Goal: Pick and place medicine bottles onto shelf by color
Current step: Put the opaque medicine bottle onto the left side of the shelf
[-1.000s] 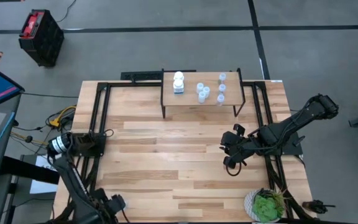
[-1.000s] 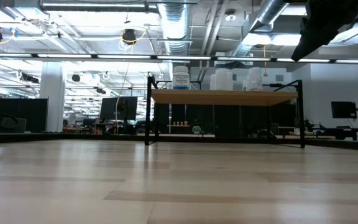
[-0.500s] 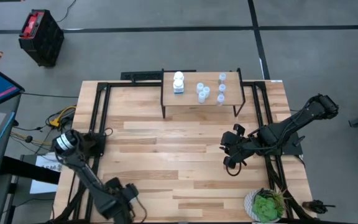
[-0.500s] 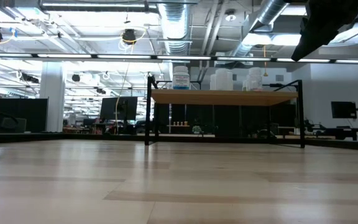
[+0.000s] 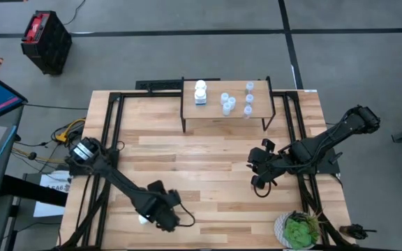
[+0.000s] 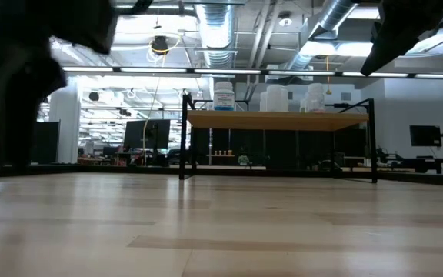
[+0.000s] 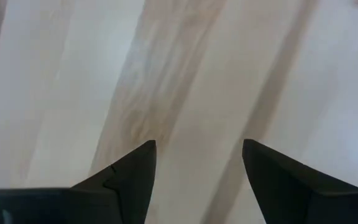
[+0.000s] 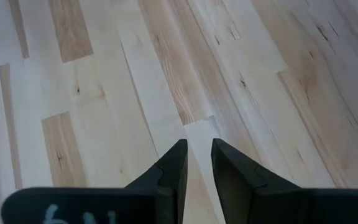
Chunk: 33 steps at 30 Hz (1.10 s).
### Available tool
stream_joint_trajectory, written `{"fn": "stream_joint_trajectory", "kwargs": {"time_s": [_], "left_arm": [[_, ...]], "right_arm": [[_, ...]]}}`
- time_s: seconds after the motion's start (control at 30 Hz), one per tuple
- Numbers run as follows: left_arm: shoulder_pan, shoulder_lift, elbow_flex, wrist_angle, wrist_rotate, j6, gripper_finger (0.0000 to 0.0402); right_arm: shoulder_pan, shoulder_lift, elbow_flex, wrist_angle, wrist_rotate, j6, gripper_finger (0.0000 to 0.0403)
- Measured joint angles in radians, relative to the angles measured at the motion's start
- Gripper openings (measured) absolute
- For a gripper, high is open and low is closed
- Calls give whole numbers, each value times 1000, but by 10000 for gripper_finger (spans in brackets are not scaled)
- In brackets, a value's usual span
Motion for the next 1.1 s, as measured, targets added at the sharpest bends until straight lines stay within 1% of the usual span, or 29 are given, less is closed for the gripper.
{"fn": "stream_joint_trajectory", "kwargs": {"time_s": [0.2,0.3,0.37,0.5,0.6,0.8,0.9,0.97,1.03,1.1], "left_arm": [[-21,0,117,-35,5,79,226],[-56,0,175,-38,18,85,226],[-84,0,206,-27,51,61,226],[-162,-1,212,-45,119,-72,226],[-220,-1,187,-34,169,-199,226],[-322,-1,147,-50,186,-461,226],[-352,-1,114,-56,211,-544,226],[-362,-1,78,-99,213,-588,226],[-366,-1,43,-119,210,-606,222],[-365,-1,12,-138,199,-604,210]], "right_arm": [[0,0,0,0,0,-1,97],[0,0,0,0,-1,-3,97],[0,0,0,0,-1,-3,97],[0,0,0,0,-2,-3,97],[0,0,0,1,-2,-3,97],[0,0,0,5,-2,-3,97],[0,0,0,8,-2,-3,97],[0,0,0,9,-2,-3,97],[0,0,0,8,-2,-3,97],[0,0,0,8,-2,-3,97]]}}
